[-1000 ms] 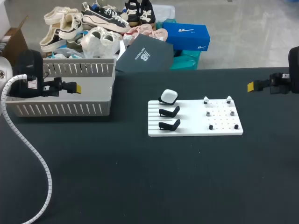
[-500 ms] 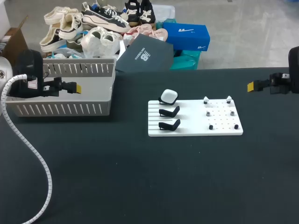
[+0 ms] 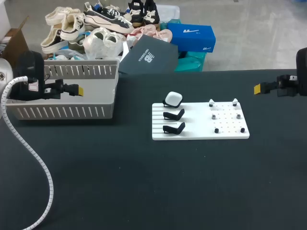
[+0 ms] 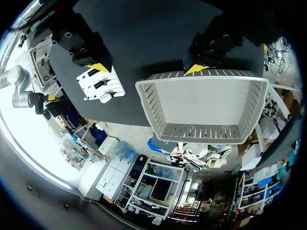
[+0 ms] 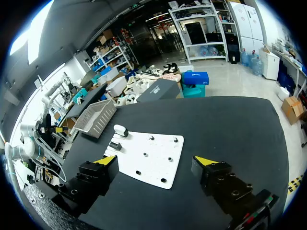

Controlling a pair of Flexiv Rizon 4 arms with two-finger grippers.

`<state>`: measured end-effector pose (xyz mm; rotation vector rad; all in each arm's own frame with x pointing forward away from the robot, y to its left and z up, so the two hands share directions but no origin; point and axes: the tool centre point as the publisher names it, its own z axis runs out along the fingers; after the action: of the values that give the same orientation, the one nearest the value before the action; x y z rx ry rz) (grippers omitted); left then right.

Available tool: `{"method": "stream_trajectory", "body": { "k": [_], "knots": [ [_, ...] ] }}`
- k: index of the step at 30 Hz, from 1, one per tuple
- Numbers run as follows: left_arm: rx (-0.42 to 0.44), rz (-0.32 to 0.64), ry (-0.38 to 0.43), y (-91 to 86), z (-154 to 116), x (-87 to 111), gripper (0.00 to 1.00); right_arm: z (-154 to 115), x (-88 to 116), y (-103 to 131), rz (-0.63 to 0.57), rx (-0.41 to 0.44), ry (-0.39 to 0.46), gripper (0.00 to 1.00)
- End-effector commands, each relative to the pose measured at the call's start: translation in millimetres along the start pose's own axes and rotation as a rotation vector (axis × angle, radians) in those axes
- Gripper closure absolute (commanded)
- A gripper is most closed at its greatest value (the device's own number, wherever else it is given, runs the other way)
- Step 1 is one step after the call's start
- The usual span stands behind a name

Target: Pick up each earbud case from the left stands, insert the matching earbuds, close the lid, and place the case in the box.

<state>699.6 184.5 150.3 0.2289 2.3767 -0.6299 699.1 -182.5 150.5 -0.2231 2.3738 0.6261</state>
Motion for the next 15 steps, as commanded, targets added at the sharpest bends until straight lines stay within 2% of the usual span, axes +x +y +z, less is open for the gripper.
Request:
{"method": "stream_trajectory", "body": {
  "k": [1,13,14,15],
  "knots": [
    [-0.002,0.0,0.005,-0.3,-0.1,-1.2,0.0,0.5,-0.2,-2.0,-0.002,-0.008,0.001,0.0],
    [-0.002,0.0,0.005,-0.3,-0.1,-1.2,0.0,0.5,-0.2,-2.0,-0.002,-0.008,0.001,0.0],
    [0.02,0.018,0.012,-0.7,0.7,-1.5,0.0,0.5,-0.2,-2.0,-0.002,-0.008,0.001,0.0],
    [0.044,0.076,0.017,-4.8,1.4,-3.1,0.0,0.5,-0.2,-2.0,-0.002,-0.008,0.001,0.0]
  ]
}}
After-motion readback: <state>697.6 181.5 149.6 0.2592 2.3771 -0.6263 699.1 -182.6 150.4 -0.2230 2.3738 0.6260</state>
